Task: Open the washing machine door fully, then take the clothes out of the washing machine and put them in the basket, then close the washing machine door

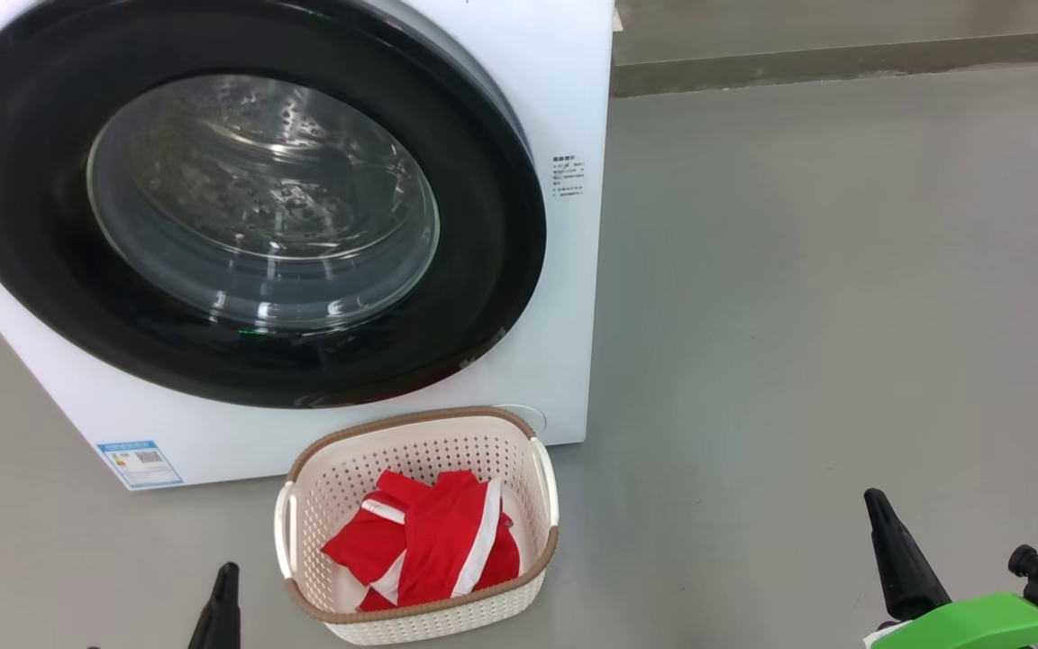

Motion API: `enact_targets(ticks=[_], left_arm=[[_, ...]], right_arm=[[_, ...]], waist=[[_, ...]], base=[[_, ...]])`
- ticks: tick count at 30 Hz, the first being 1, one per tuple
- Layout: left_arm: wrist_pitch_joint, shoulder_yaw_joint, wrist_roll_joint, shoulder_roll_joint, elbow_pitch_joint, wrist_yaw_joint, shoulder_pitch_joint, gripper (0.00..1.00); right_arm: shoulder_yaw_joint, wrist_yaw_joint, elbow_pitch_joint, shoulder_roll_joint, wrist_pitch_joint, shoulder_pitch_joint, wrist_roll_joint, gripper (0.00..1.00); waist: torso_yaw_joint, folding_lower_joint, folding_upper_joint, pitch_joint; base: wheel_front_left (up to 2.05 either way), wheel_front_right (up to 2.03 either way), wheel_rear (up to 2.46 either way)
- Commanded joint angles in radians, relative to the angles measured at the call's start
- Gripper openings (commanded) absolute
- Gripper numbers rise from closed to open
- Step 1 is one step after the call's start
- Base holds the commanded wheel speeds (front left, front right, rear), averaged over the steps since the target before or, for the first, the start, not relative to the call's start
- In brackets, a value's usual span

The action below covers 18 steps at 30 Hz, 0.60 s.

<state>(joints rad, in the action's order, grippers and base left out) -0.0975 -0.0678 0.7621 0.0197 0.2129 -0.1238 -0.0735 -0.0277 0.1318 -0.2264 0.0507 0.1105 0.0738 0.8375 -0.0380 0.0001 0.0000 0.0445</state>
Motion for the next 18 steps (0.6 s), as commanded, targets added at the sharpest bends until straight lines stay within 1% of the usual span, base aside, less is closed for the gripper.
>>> enact_targets(ticks=[1,18], left_arm=[[0.008,-0.020,0.031,0.017,-0.019,-0.003,0.055,0.00],[0.057,-0.026,0.227,0.020,-0.007,-0.004,0.086,0.00]], right_arm=[[-0.002,0.000,0.021,0.008,-0.008,-0.057,0.033,0.00],[-0.020,-0.001,0.012,0.008,-0.058,-0.087,0.213,0.00]], waist=[[0.001,-0.0001,0.0000,-0.001],[0.010,-0.0001,0.0000,-0.012]], base=[[0.00,0.00,0.00],[0.00,0.00,0.00]])
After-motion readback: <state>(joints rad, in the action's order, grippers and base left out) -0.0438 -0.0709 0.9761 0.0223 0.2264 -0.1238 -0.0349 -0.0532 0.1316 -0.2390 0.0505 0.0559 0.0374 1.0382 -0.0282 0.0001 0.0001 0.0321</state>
